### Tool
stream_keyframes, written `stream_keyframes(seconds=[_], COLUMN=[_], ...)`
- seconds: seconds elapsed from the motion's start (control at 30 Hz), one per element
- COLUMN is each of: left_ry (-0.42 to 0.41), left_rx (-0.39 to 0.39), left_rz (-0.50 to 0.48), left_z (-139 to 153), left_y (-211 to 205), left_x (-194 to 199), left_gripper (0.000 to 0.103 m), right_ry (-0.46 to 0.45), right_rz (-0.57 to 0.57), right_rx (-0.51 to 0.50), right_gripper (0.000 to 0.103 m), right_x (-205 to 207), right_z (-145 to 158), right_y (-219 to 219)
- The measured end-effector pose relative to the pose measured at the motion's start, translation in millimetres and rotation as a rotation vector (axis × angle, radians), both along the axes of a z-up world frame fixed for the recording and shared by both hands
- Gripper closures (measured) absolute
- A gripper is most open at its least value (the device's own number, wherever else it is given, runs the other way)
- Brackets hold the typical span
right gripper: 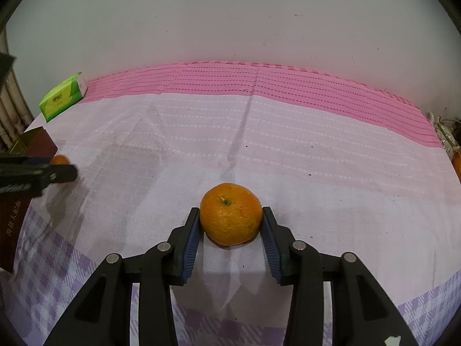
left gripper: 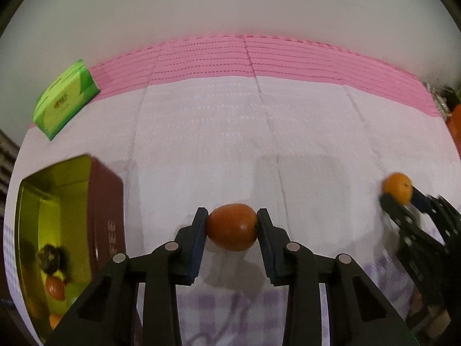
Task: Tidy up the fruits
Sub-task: 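Grasp the red tomato with the left gripper, then carry the red tomato into the tin and release it with the left gripper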
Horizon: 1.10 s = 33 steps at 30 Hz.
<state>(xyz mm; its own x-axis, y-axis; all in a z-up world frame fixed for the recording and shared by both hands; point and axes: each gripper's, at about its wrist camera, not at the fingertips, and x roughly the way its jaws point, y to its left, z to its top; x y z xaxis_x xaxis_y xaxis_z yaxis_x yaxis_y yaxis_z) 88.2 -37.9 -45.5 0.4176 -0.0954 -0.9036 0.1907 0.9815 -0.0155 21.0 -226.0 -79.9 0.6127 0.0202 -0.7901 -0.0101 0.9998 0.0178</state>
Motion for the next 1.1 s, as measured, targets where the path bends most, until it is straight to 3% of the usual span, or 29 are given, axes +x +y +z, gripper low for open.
stream_keyframes(seconds=[0.23, 0.47, 0.83, 1.1], left_ry=[-0.007, -0.038, -0.022, 0.012], left_rx=[-0.015, -0.019, -0.027, -0.001], left_rz=[0.038, 0.149, 0.355, 0.379], left_z=[28, 50, 54, 42], left_y=[25, 82, 185, 212], left_x=[-33, -54, -71, -80], left_gripper=[0.068, 0.068, 0.068, 0.068], right_ry=[0.0, 0.0, 0.0, 0.0], right_rz=[-0.001, -0.001, 0.0, 0.001], right_rx=[-0.005, -0.012, -0.016, -0.02], right_gripper=[0.063, 0.063, 0.063, 0.063], right_x=[0, 0, 1, 1], right_z=[-1, -2, -2, -3], right_y=[1, 2, 2, 1])
